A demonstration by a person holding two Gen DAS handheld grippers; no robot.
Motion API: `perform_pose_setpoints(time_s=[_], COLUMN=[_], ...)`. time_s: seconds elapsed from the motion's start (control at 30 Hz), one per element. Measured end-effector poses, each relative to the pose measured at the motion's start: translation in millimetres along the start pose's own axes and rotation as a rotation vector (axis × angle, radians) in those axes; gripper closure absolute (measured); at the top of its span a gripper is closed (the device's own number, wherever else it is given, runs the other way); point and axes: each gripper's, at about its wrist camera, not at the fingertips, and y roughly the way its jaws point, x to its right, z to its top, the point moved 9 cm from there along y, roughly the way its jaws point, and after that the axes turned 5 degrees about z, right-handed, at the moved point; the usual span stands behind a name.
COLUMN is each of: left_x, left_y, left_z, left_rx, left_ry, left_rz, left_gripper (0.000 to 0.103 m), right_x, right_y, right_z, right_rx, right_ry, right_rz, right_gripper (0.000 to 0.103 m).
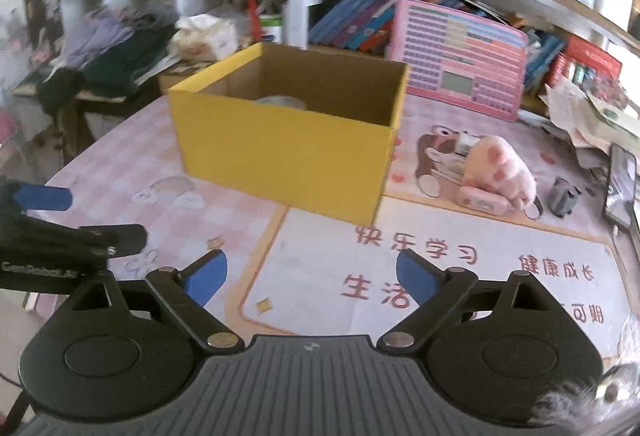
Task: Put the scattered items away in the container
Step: 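Withdraw both tools from the yellow box back over the mat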
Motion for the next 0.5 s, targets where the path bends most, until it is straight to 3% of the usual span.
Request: perform_pose_setpoints(time_s=[0.2,0.5], left_x=[-5,7], left_y=[-4,-2], left_z=[-12,-27], left_rx=[-0.026,-0.071], left_ry=[-0.007,0.007], left_rz=[-0.003,-0.045], left_gripper=[0.006,0.006], right_x=[-10,3], right_y=[-6,-16], right_z=[-5,-26], right_rx=[-0.008,-0.040], right_ry=[-0.018,0.025], right_rz=[0.014,-0.045], right_gripper=[0.008,0.007])
